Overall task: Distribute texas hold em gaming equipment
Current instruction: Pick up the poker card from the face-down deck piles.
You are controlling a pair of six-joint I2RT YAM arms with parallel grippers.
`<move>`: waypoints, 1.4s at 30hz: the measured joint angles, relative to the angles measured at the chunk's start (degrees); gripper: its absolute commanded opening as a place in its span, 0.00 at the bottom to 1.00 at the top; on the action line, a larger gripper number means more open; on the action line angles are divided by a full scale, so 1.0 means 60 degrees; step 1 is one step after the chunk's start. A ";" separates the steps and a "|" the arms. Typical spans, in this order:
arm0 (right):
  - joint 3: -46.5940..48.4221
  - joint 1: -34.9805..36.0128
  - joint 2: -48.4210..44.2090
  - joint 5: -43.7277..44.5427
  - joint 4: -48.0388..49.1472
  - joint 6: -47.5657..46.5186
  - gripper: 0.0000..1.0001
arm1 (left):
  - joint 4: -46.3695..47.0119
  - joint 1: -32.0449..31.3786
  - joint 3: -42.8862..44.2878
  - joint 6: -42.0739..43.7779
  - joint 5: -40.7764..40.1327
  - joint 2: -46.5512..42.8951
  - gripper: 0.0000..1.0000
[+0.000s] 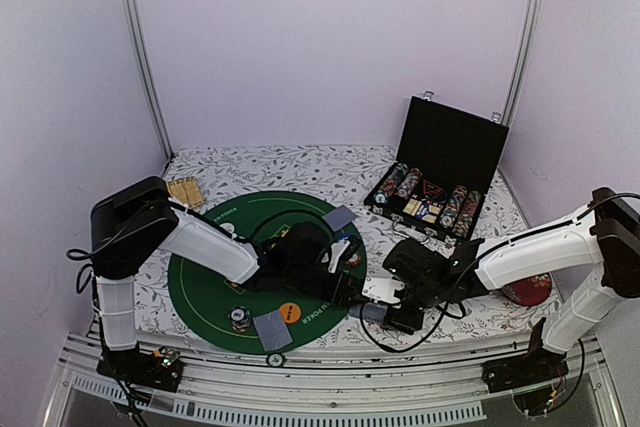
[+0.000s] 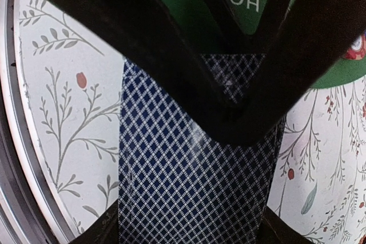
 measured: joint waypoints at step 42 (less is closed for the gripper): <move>0.0255 -0.0299 0.0335 -0.0011 0.0248 -0.0076 0.77 | -0.0069 0.0565 -0.0477 0.0474 0.1089 -0.0149 0.23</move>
